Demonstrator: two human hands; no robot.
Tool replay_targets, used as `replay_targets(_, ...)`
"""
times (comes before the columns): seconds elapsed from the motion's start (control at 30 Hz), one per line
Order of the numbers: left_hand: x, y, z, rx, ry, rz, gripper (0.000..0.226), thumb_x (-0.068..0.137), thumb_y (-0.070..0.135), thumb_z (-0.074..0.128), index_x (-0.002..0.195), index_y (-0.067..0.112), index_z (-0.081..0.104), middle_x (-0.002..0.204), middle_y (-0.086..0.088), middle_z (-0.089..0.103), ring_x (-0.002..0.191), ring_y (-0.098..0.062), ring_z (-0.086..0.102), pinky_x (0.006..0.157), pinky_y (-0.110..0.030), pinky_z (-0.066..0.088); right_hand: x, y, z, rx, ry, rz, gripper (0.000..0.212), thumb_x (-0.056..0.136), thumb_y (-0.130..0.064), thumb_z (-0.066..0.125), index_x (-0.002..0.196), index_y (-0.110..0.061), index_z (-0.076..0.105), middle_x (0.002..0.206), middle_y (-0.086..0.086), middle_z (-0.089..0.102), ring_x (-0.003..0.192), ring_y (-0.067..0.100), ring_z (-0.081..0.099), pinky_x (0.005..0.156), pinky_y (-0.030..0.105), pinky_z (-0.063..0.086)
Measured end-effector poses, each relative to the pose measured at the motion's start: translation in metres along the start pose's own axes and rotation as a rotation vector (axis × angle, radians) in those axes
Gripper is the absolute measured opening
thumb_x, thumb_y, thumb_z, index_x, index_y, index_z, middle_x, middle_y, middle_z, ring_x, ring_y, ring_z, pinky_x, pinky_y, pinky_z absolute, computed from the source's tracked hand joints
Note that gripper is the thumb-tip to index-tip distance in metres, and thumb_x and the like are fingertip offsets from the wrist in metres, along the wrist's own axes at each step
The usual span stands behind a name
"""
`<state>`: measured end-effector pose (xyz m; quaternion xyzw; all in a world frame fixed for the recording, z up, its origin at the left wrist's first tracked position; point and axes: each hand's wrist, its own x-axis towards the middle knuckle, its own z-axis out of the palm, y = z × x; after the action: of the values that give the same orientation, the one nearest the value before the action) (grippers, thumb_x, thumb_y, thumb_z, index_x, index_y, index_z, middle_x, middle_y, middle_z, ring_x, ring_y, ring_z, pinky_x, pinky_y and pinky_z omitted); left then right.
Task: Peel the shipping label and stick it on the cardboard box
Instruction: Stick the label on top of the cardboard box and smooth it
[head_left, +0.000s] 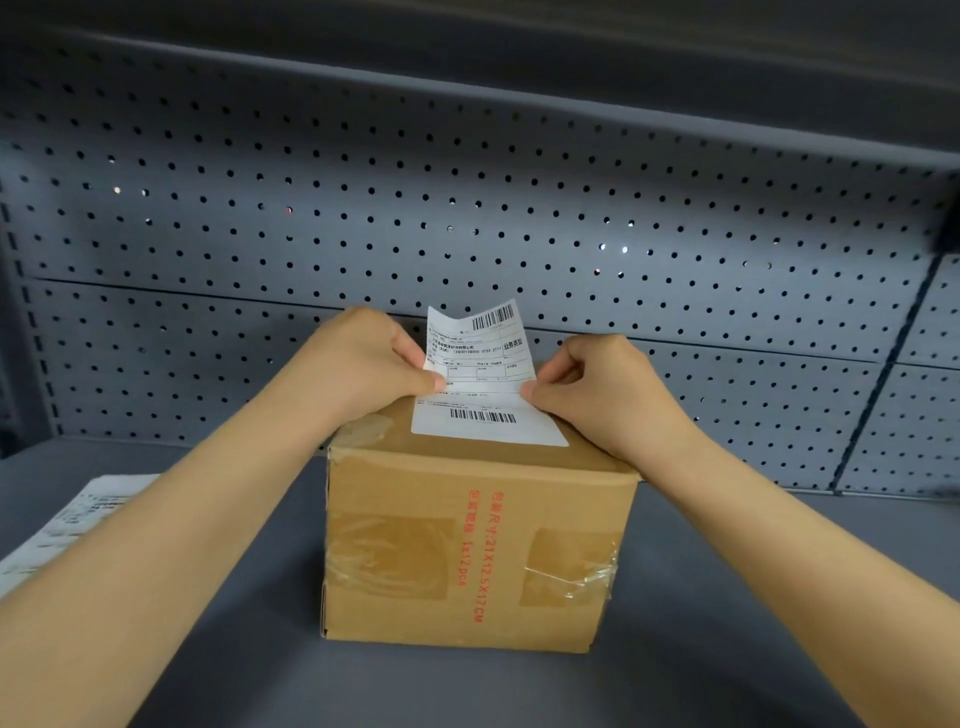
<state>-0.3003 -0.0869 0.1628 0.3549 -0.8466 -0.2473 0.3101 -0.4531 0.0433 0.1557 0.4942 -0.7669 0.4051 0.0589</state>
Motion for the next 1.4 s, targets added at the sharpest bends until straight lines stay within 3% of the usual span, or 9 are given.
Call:
replay_targets(0.23, 0.001, -0.007, 0.001, 0.126, 0.146, 0.091, 0.052, 0.074, 0.044, 0.07, 0.114, 0.018, 0.049, 0.114, 0.002, 0.052, 0.101, -0.014, 0.051, 0.079, -0.03, 0.039, -0.002, -0.002, -0.001, -0.161, 0.101, -0.031, 0.024, 0.074, -0.028, 0.074, 0.088, -0.015, 0.061, 0.075, -0.008, 0.06, 0.081, 0.015, 0.058, 0.07, 0.03, 0.049)
replay_targets(0.37, -0.005, 0.002, -0.009, 0.02, 0.028, 0.368, 0.025, 0.093, 0.031, 0.048, 0.11, 0.031, 0.066, 0.124, 0.015, 0.057, 0.116, -0.001, 0.05, 0.096, -0.022, 0.032, 0.005, -0.009, -0.005, -0.08, 0.011, -0.333, 0.017, 0.09, -0.017, 0.056, 0.1, -0.019, 0.069, 0.099, -0.007, 0.068, 0.086, 0.005, 0.058, 0.081, 0.012, 0.043)
replay_targets(0.57, -0.006, -0.003, -0.009, 0.169, -0.27, 0.272, 0.032, 0.093, 0.046, 0.04, 0.093, 0.044, 0.072, 0.103, 0.021, 0.07, 0.074, 0.013, 0.056, 0.073, -0.02, 0.04, 0.007, -0.004, -0.001, -0.244, -0.256, -0.366, 0.033, 0.086, -0.014, 0.048, 0.097, -0.032, 0.073, 0.11, -0.018, 0.07, 0.13, 0.001, 0.04, 0.117, 0.039, 0.012)
replay_targets(0.67, -0.006, -0.011, -0.018, 0.176, -0.24, 0.251, 0.03, 0.092, 0.047, 0.042, 0.09, 0.048, 0.071, 0.116, 0.026, 0.063, 0.098, 0.002, 0.059, 0.094, -0.026, 0.041, 0.008, 0.001, -0.012, -0.311, -0.198, -0.309, 0.032, 0.083, -0.014, 0.049, 0.085, -0.034, 0.074, 0.1, -0.013, 0.074, 0.126, 0.001, 0.043, 0.118, 0.041, 0.002)
replay_targets(0.77, -0.003, -0.012, -0.024, 0.265, -0.272, 0.219, 0.034, 0.088, 0.057, 0.036, 0.089, 0.05, 0.069, 0.104, 0.011, 0.068, 0.102, -0.023, 0.065, 0.094, -0.037, 0.046, 0.008, 0.006, -0.023, -0.345, -0.184, -0.265, 0.032, 0.081, -0.013, 0.047, 0.081, -0.026, 0.076, 0.093, -0.003, 0.076, 0.103, 0.013, 0.061, 0.113, 0.035, 0.023)
replay_targets(0.9, 0.007, 0.009, -0.012, 0.309, -0.229, 0.277, 0.05, 0.089, 0.06, 0.025, 0.085, 0.021, 0.056, 0.084, -0.005, 0.055, 0.077, -0.026, 0.056, 0.074, -0.035, 0.042, 0.017, -0.002, -0.016, -0.174, -0.283, -0.244, 0.038, 0.09, -0.011, 0.043, 0.114, -0.027, 0.067, 0.121, -0.011, 0.066, 0.08, -0.006, 0.061, 0.068, 0.002, 0.039)
replay_targets(1.0, 0.013, 0.018, 0.006, 0.318, -0.285, 0.274, 0.058, 0.093, 0.056, 0.02, 0.083, 0.014, 0.059, 0.082, -0.01, 0.062, 0.077, -0.025, 0.057, 0.073, -0.034, 0.041, 0.025, -0.004, 0.001, -0.18, -0.438, -0.259, 0.04, 0.094, -0.018, 0.039, 0.127, -0.031, 0.058, 0.133, -0.014, 0.058, 0.117, 0.002, 0.051, 0.094, 0.014, 0.036)
replay_targets(1.17, 0.017, -0.002, 0.002, 0.279, -0.35, 0.178, 0.053, 0.097, 0.051, 0.016, 0.124, 0.037, 0.059, 0.148, 0.007, 0.042, 0.134, -0.013, 0.038, 0.097, -0.024, 0.021, 0.032, 0.008, -0.011, -0.328, -0.398, -0.182, 0.035, 0.091, -0.023, 0.04, 0.109, -0.036, 0.067, 0.121, -0.014, 0.065, 0.116, 0.01, 0.054, 0.112, 0.04, 0.029)
replay_targets(1.4, 0.022, 0.002, -0.002, 0.313, -0.28, 0.198, 0.052, 0.091, 0.057, 0.03, 0.105, 0.022, 0.067, 0.106, -0.003, 0.068, 0.106, -0.024, 0.062, 0.094, -0.042, 0.043, 0.037, 0.006, -0.007, -0.182, -0.372, -0.218, 0.031, 0.097, -0.025, 0.042, 0.12, -0.029, 0.062, 0.123, -0.012, 0.063, 0.11, 0.005, 0.055, 0.089, 0.02, 0.039)
